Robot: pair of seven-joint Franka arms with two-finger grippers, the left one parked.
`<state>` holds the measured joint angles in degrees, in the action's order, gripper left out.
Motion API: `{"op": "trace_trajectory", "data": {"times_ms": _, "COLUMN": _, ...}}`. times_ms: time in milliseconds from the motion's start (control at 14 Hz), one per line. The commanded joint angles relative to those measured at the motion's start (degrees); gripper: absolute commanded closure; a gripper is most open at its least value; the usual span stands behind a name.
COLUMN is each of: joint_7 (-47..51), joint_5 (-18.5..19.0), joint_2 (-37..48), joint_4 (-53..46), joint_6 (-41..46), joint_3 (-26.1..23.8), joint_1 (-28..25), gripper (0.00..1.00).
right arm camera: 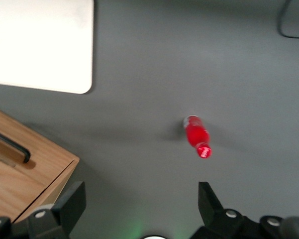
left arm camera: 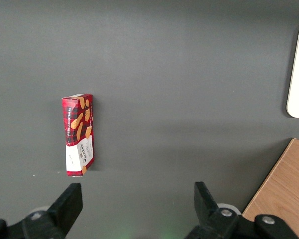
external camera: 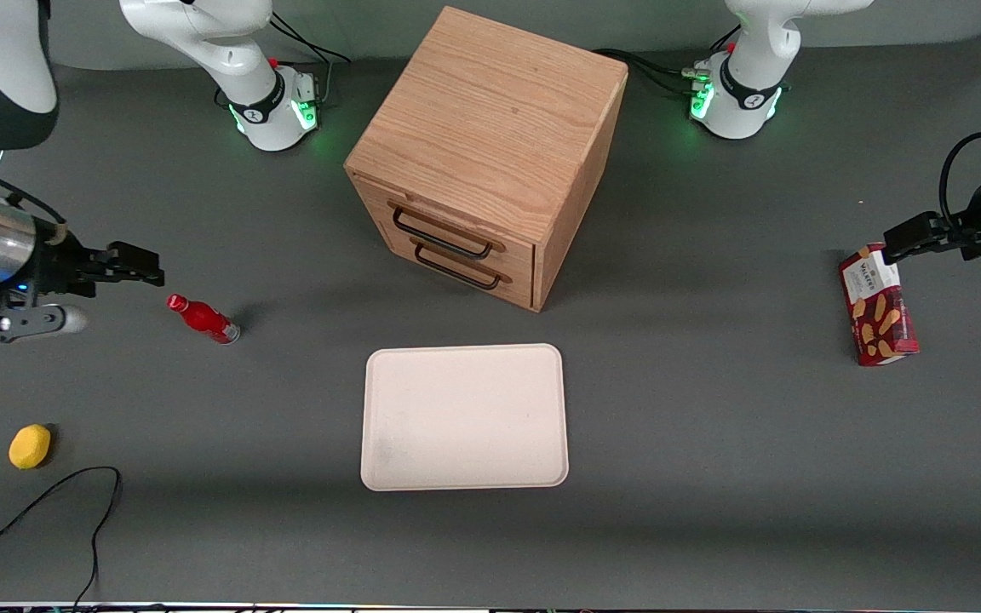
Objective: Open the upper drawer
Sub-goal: 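Move the right gripper toward the upper drawer's black handle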
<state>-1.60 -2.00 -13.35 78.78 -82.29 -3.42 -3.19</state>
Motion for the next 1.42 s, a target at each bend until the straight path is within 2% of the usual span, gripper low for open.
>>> {"op": "trace_trajectory", "data": {"times_ms": 0, "joint_7": -1.66, "joint_5": -1.42, "joint_2": -3.61, "joint_4": -0.82, "joint_6": -0.58, "joint_3": 0.09, "joint_1": -2.25, "gripper": 0.00}}
{"op": "trace_trajectory", "data": {"times_ms": 142, "joint_7": -1.83, "joint_5": -3.26, "joint_2": -5.46, "joint_4": -0.82, "joint_6": -1.20, "joint_3": -0.61, "joint_1": -3.49, "gripper": 0.00}}
{"op": "trace_trajectory", "data": {"times_ms": 498, "joint_7": -1.83, "joint_5": -4.84, "joint_2": -9.67, "joint_4": -0.91, "joint_6": -5.68, "joint_3": -1.32, "joint_1": -10.69, "gripper": 0.00}}
{"op": "trace_trajectory", "data": {"times_ms": 854, "joint_7": -2.70, "joint_5": -5.47, "joint_2": -13.98, "joint_4": -5.22, "joint_6": -6.21, "joint_3": -5.09, "joint_1": -10.79, "gripper": 0.00}}
{"op": "trace_trajectory", "data": {"times_ms": 1068, "joint_7": -11.91, "joint_5": -5.55, "joint_2": -14.07, "joint_4": -5.39, "joint_6": -6.21, "joint_3": -7.37, "joint_1": -10.87, "gripper": 0.00}}
{"op": "trace_trajectory", "data": {"times_ms": 1353, "joint_7": -11.94, "joint_5": -5.64, "joint_2": -14.34, "joint_4": -5.31, "joint_6": -4.46, "joint_3": -7.65, "joint_1": -12.63, "gripper": 0.00}}
